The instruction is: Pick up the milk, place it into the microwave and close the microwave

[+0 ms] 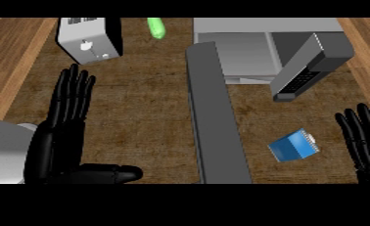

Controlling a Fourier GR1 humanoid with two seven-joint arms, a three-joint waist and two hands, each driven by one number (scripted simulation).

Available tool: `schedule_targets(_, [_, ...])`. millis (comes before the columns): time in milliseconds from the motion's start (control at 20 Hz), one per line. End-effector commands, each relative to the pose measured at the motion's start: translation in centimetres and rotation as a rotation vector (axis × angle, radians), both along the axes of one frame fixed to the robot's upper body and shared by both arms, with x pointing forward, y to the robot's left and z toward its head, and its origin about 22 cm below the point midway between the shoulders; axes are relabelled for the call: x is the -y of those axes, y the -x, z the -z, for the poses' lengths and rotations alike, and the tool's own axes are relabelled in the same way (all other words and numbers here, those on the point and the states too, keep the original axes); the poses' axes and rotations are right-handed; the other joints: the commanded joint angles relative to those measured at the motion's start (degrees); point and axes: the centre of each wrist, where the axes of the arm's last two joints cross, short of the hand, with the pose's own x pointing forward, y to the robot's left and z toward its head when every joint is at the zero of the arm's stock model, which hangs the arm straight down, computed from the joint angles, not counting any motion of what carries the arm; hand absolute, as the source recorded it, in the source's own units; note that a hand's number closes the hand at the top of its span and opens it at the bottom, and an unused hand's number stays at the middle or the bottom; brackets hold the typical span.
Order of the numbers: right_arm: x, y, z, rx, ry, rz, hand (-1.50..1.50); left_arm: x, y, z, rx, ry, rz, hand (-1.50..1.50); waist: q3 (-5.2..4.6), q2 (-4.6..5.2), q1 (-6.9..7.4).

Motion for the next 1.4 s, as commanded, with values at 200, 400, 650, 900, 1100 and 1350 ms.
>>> schedule_targets(200, [0.5, 4.0, 2.4, -0.073, -0.002, 0.008, -1.50, 5.0, 3.3, 3.6, -0.036, 0.048, 0.006, -1.50, 0.05, 0.02, 0.33])
schedule_targets(400, [0.8, 5.0, 4.7, -0.108, 0.019, 0.035, -1.50, 6.2, 5.2, 4.3, -0.046, 0.060, 0.016, -1.50, 0.05, 0.00, 0.53])
schedule_targets(650, [2.4, 6.0, 6.3, -0.123, 0.017, 0.043, -1.50, 8.9, 4.3, 4.8, -0.048, 0.054, 0.027, -1.50, 0.04, 0.10, 0.40])
schedule_targets(900, [3.3, 5.9, 10.3, -0.101, 0.036, 0.098, -1.50, 10.1, 5.4, 5.8, -0.036, 0.043, 0.008, -1.50, 0.05, 0.10, 0.51])
schedule_targets(1100, [3.9, 5.0, 12.6, -0.104, 0.028, 0.141, -1.50, 10.8, 6.7, 5.5, -0.023, 0.068, 0.004, -1.50, 0.05, 0.11, 0.71])
schedule_targets(1350, [5.6, 2.8, 13.5, -0.112, 0.040, 0.149, -1.50, 9.7, 6.3, 8.2, -0.053, 0.065, 0.038, -1.50, 0.02, 0.17, 0.83])
